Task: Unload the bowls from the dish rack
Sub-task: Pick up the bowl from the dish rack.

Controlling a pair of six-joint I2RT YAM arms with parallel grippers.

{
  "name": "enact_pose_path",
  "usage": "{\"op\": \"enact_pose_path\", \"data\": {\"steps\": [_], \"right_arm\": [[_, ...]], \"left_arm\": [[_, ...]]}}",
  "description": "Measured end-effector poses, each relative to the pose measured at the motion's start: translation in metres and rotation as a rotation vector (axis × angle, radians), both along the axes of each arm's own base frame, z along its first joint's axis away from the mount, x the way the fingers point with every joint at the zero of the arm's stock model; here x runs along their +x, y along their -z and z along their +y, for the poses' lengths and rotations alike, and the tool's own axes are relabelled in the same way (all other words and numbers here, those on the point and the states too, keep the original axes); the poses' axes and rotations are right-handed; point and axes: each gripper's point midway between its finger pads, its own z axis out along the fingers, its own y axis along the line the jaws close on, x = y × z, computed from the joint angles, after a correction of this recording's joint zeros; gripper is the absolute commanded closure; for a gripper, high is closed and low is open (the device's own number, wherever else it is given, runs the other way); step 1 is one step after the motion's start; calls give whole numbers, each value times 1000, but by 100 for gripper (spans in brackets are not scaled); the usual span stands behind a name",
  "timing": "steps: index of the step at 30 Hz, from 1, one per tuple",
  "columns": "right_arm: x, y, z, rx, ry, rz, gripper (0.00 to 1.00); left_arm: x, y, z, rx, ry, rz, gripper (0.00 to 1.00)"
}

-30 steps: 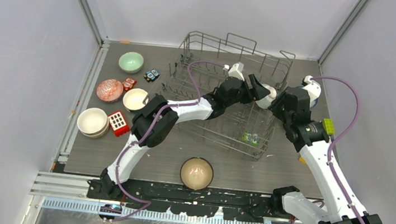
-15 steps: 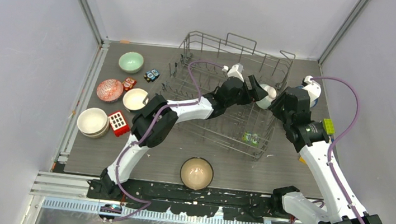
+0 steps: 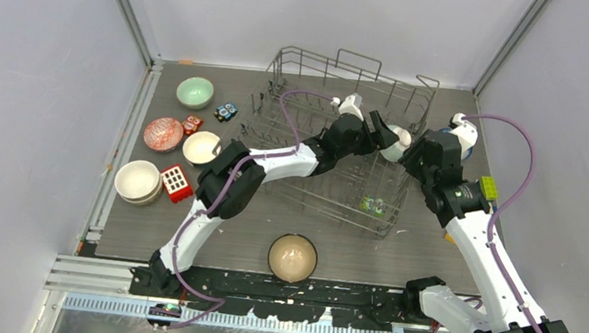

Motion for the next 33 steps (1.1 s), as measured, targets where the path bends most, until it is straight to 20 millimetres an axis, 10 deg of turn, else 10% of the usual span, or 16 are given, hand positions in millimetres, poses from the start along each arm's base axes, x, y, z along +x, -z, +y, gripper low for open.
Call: {"op": "enact_pose_path", "data": {"steps": [33], "right_arm": [[0, -1, 3, -1, -10, -5, 53]], "left_arm": [[9, 18, -7, -23, -14, 41, 29]]}}
